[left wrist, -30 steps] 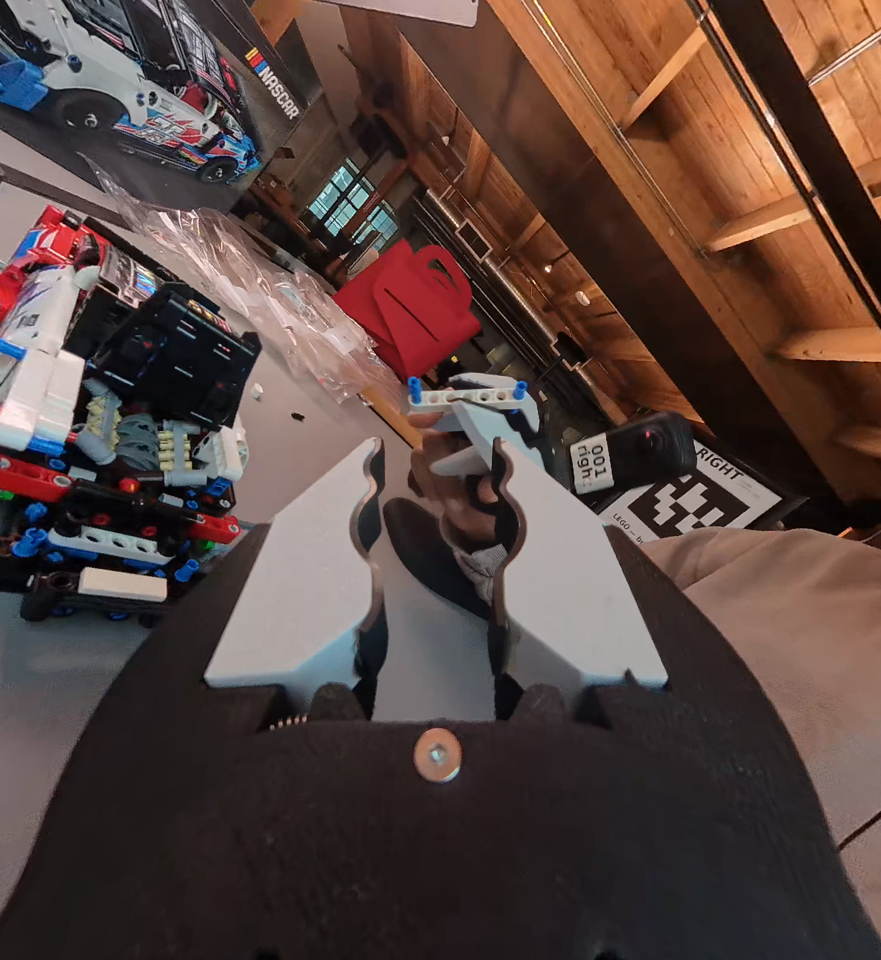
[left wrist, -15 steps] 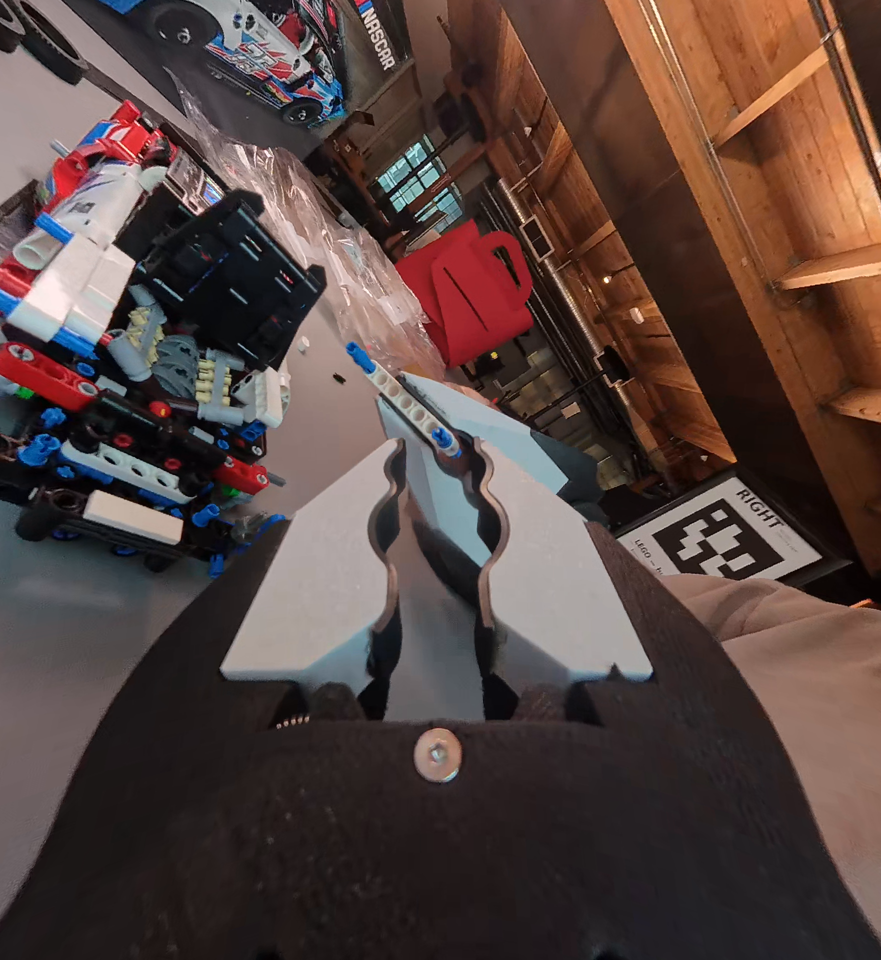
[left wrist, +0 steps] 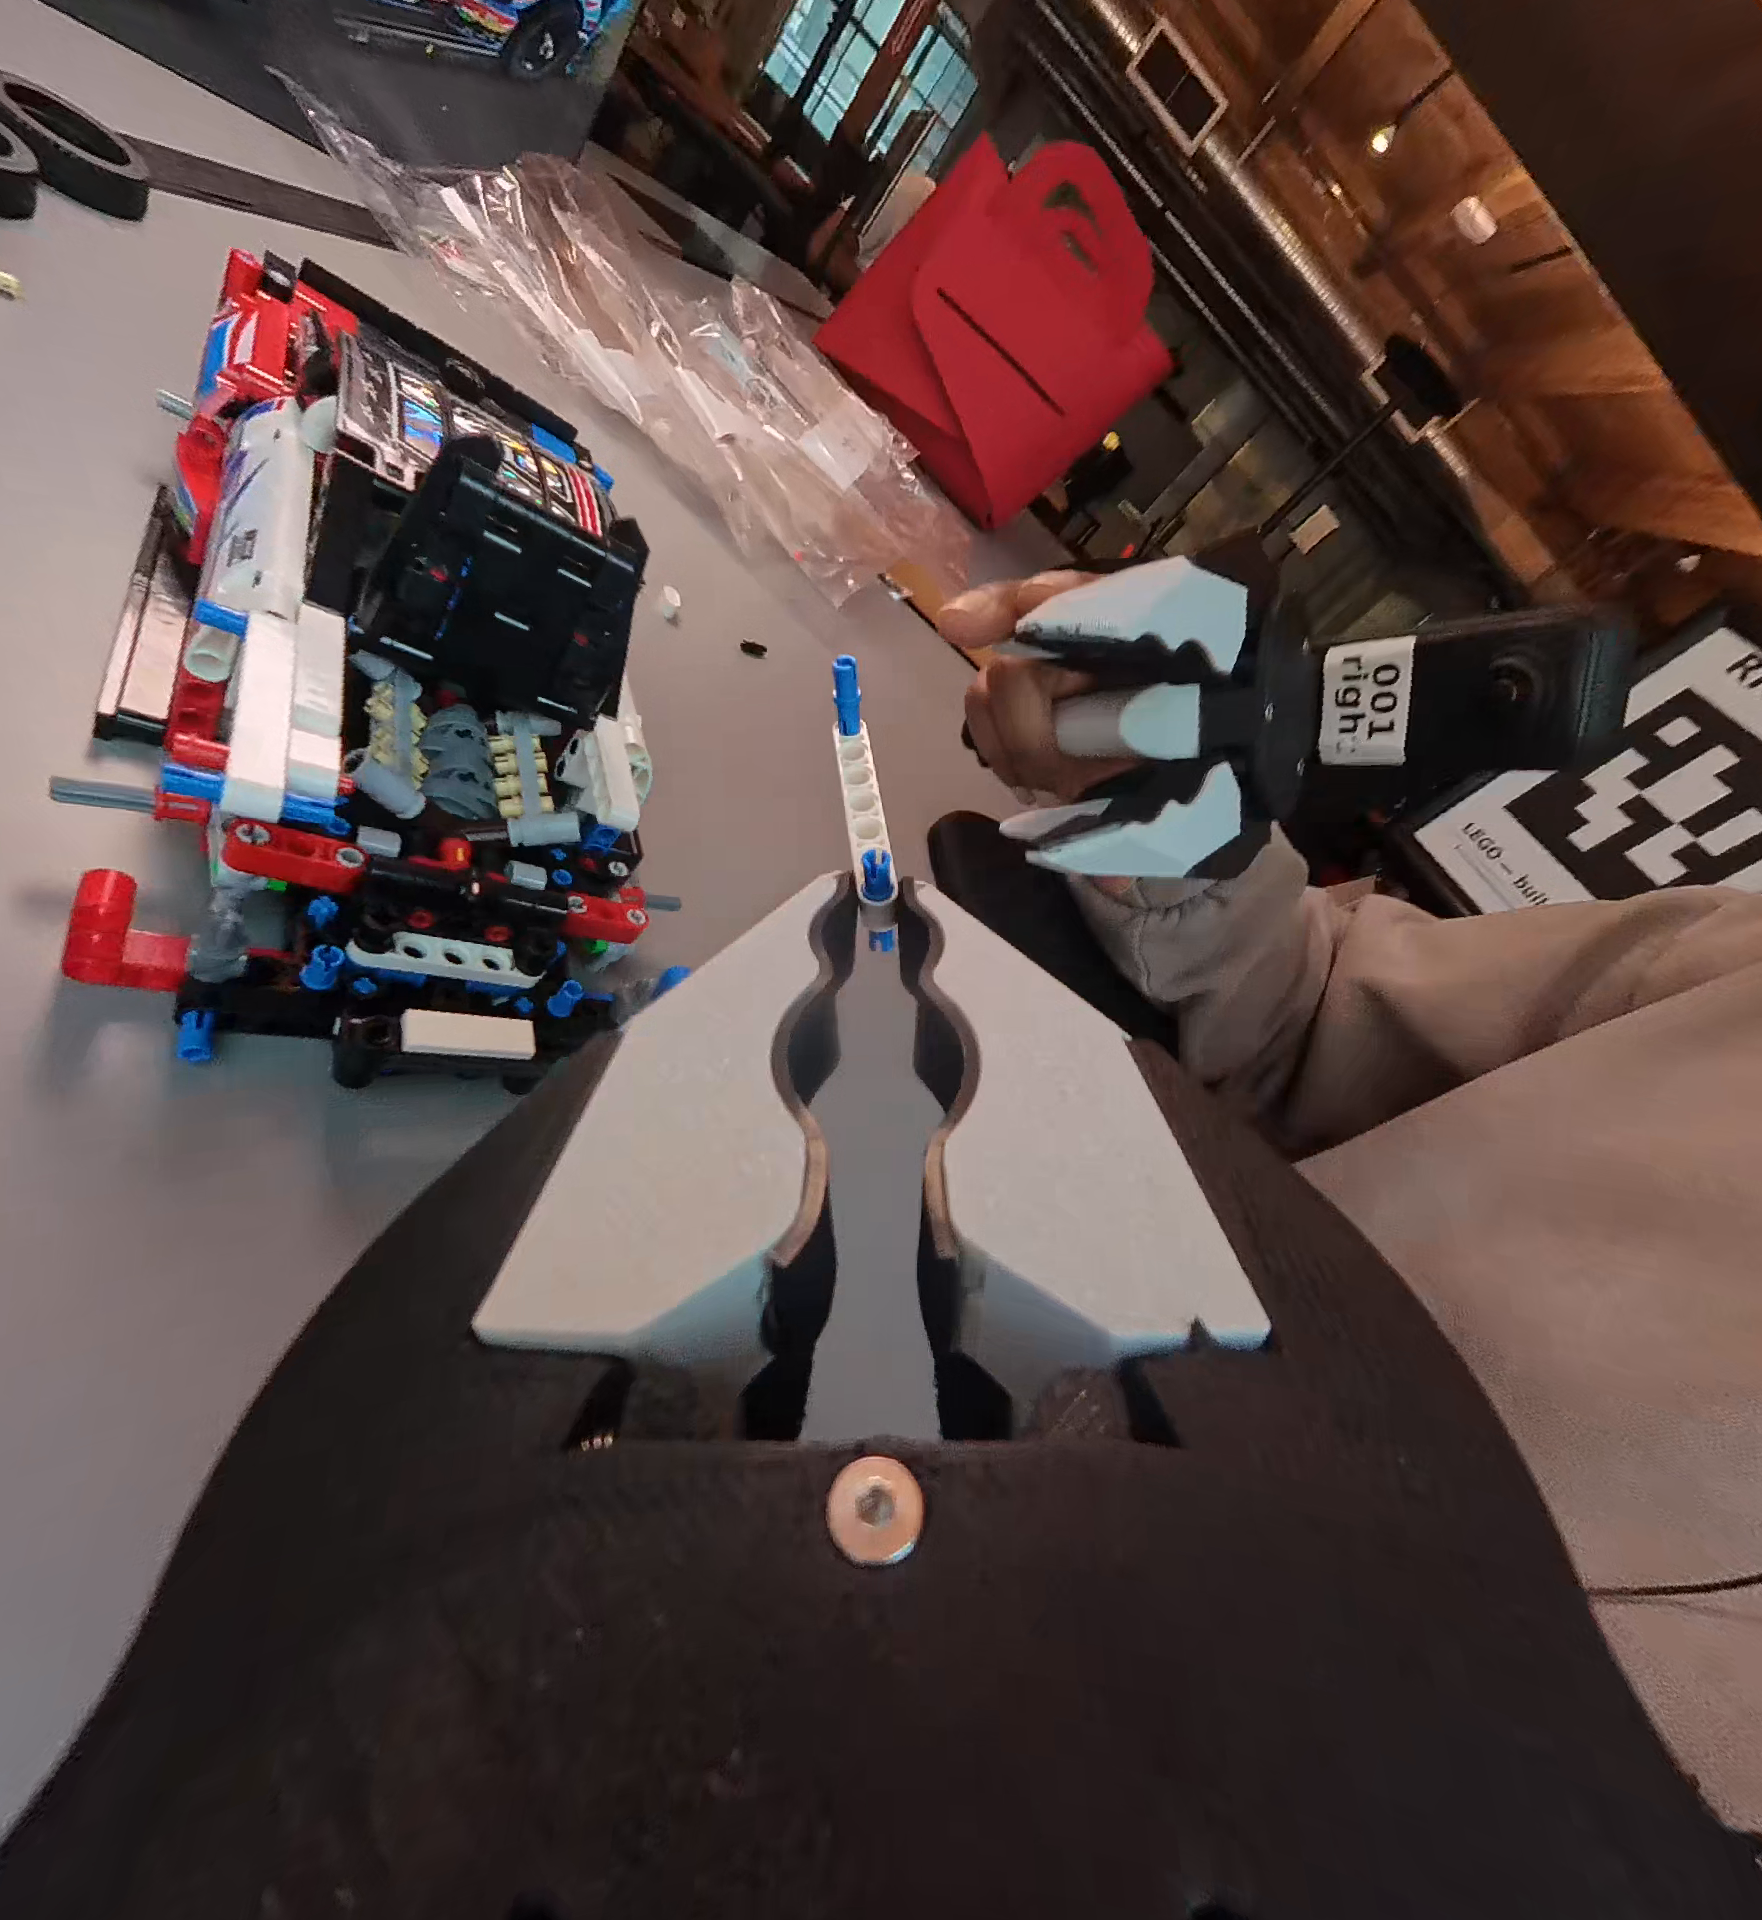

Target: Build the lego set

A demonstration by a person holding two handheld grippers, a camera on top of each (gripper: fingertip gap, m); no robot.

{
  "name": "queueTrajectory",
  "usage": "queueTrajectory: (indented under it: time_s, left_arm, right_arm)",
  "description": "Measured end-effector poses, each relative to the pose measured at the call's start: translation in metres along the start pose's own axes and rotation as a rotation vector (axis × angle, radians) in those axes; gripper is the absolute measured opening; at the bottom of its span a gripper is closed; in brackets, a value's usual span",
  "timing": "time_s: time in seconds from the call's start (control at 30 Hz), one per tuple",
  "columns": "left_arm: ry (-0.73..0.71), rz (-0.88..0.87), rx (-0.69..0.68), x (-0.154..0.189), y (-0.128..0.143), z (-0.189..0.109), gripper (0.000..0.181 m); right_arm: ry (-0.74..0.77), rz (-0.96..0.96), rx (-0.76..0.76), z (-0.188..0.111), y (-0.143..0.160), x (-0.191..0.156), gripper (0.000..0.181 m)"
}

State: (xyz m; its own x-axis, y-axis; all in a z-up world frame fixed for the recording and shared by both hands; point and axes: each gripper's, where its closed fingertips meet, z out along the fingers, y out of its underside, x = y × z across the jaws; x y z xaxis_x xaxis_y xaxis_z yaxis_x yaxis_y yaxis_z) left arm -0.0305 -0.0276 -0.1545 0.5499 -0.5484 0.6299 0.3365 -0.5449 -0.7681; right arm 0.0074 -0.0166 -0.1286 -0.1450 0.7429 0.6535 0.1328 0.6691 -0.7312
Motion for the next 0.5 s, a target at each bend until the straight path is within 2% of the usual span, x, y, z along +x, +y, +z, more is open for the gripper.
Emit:
queueTrajectory:
  time_s: [0.07,0.23,0.33,0.5]
  left_arm:
    - [-0.034,0.025,-0.027,-0.002,0.003,0.001,0.006]
    - [-0.102,0.084,-0.106,-0.002,0.018,0.012,0.006]
    - [-0.129,0.108,-0.123,-0.004,0.021,0.015,0.006]
    - [-0.151,0.105,-0.129,-0.006,0.022,0.016,0.006]
  right_arm:
    - [0.020,-0.049,-0.068,-0.001,0.011,0.007,0.044]
    - [0.054,-0.205,-0.246,0.026,0.036,-0.003,0.048]
    - [0.056,-0.268,-0.294,0.033,0.043,-0.010,0.036]
    - [0.068,-0.285,-0.341,0.036,0.050,-0.012,0.027]
